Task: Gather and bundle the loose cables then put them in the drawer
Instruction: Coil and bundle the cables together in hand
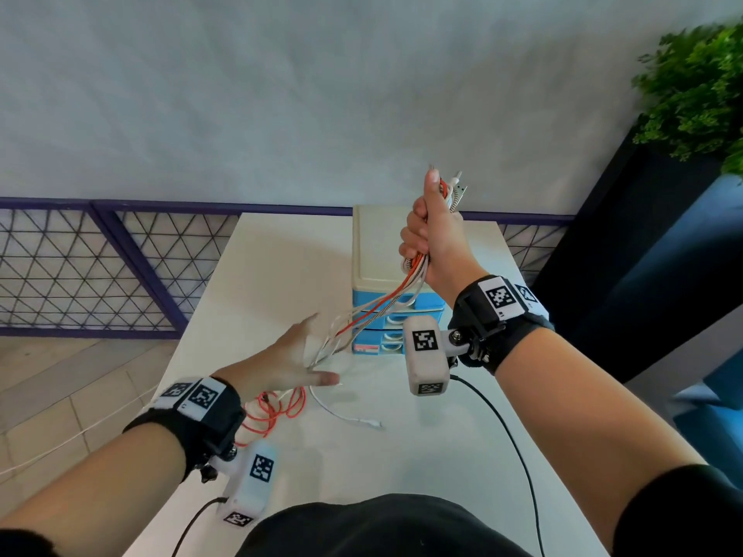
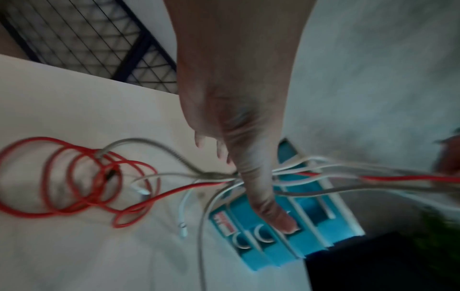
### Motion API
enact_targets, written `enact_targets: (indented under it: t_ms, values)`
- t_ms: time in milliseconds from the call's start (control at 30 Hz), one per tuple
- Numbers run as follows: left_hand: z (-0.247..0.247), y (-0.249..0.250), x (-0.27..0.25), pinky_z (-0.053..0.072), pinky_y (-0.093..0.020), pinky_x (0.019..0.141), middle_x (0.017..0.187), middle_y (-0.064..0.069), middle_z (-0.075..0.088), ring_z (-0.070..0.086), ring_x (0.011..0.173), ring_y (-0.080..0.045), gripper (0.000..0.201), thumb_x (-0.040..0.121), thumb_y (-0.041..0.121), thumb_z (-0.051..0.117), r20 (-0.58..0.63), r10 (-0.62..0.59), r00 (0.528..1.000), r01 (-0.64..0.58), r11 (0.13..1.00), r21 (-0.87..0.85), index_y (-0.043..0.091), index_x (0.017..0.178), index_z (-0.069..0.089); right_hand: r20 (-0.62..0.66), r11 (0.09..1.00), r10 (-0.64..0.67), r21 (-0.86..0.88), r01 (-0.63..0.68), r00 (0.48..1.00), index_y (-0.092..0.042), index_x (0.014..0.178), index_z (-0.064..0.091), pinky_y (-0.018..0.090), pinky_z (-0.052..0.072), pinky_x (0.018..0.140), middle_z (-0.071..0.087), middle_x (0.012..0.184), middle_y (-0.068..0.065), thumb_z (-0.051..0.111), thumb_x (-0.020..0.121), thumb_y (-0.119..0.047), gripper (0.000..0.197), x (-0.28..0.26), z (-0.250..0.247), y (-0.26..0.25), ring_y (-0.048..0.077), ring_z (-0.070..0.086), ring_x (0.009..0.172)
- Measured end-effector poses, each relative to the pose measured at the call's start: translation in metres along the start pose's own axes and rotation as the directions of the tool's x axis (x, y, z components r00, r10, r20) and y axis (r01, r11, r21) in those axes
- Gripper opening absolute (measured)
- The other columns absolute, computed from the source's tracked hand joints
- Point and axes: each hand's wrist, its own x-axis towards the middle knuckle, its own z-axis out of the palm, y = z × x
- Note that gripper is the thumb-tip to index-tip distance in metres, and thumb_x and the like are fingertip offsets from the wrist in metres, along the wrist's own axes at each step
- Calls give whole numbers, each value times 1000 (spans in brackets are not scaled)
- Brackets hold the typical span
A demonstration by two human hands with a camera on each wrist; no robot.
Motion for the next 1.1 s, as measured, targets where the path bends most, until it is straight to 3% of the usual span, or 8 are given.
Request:
enact_targets:
  t_ms: [167,300,367,533,633,800,933,1100]
  values:
    - [-19,88,3,38,-31,107,139,6,48,46,126,-7,59,87,65,31,-127,321,939,-340,921,-191,32,134,44,27,999,44,20,-44,999,-22,61,34,24,20,40,21,49,-5,50,89,-61,51,-1,8,6,8,19,36]
    - [-22,130,-3,42,-1,76,95,4,71,64,83,10,67,97,52,11,-4,244,970,-233,921,-311,23,91,71,45,997,49,54,-52,998,-21,62,37,23,21,39,22,48,-6,51,89,-60,50,-2,11,4,8,20,35]
    - [-21,131,0,43,-6,67,68,-2,67,65,62,-1,73,95,55,9,66,214,975,-185,936,-299,22,63,65,14,996,44,72,-45,999,-21,62,38,21,23,38,23,48,-6,52,88,-61,50,-2,6,-1,7,20,35]
    - [-23,101,-1,41,-31,75,49,5,41,52,52,-16,57,84,61,27,312,199,929,20,815,-578,9,76,52,-70,992,21,127,-12,997,-22,61,39,20,24,36,23,47,-7,50,88,-62,50,3,-17,-13,7,21,34]
    - [-26,95,-2,40,-34,79,53,7,35,37,45,-9,41,95,44,33,221,142,965,59,704,-708,10,79,49,-93,995,12,97,-3,996,-21,61,40,19,25,36,24,47,-6,51,88,-61,50,7,-26,-16,7,22,34]
    - [-44,111,7,36,-16,56,60,9,43,43,52,1,35,100,28,37,-195,194,961,-234,949,-212,21,68,49,4,978,73,-194,-71,997,-20,66,43,22,36,39,36,46,-5,59,89,-49,41,10,-34,-8,9,36,34]
    - [-54,119,12,35,-18,61,65,6,53,49,65,-9,32,98,25,43,-345,329,879,-336,941,43,22,67,49,130,932,204,-328,-152,970,-14,73,52,25,51,48,62,58,2,59,94,-35,30,5,-34,-2,14,56,44]
    - [-55,128,11,35,-31,60,67,-5,56,48,64,-20,28,96,29,46,-409,423,809,-388,906,170,9,78,55,296,853,380,-477,-209,876,-3,101,64,35,59,73,73,98,16,54,93,-45,43,-4,-27,4,25,72,87]
